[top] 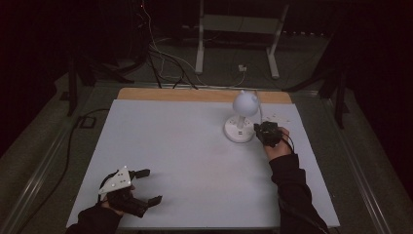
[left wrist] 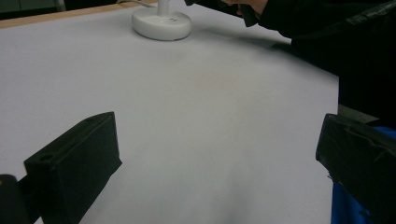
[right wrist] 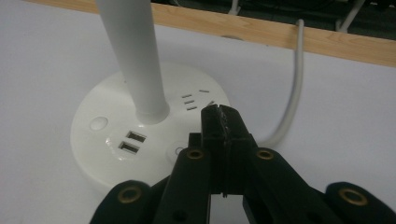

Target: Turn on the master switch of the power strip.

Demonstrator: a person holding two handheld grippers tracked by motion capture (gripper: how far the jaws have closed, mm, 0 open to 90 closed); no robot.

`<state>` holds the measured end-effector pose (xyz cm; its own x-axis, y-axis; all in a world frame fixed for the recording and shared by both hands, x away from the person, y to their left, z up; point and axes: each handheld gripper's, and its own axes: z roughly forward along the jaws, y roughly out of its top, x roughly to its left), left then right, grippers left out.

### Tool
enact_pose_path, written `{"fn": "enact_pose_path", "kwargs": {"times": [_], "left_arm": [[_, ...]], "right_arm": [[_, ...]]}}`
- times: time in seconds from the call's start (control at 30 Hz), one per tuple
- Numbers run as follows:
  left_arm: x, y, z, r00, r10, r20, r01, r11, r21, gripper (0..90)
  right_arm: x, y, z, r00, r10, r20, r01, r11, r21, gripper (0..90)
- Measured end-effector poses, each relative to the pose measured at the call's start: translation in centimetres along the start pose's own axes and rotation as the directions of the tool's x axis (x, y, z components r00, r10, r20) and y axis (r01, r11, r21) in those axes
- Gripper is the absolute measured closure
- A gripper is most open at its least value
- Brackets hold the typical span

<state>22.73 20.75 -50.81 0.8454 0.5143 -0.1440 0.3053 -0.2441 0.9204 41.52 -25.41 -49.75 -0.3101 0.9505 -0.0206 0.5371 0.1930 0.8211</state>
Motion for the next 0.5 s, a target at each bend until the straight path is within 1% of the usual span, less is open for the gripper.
{"fn": "enact_pose_path", "kwargs": {"times": [0.3, 0.5], "left_arm": [[0.01, -0.01, 0.02, 1.0, 0.0, 0.0, 0.0, 1.0, 0.001, 0.2], [0.03, -0.01, 0.01, 1.0, 0.0, -0.001, 0.0, 1.0, 0.001, 0.2]], "right_arm": [[0.46, -0.06, 0.43, 0.9999, -0.003, -0.011, 0.003, 1.0, 0.002, 90.0], [0.86, -0.25, 0.74, 0.9998, -0.013, -0.016, 0.014, 1.0, 0.008, 90.0]]}}
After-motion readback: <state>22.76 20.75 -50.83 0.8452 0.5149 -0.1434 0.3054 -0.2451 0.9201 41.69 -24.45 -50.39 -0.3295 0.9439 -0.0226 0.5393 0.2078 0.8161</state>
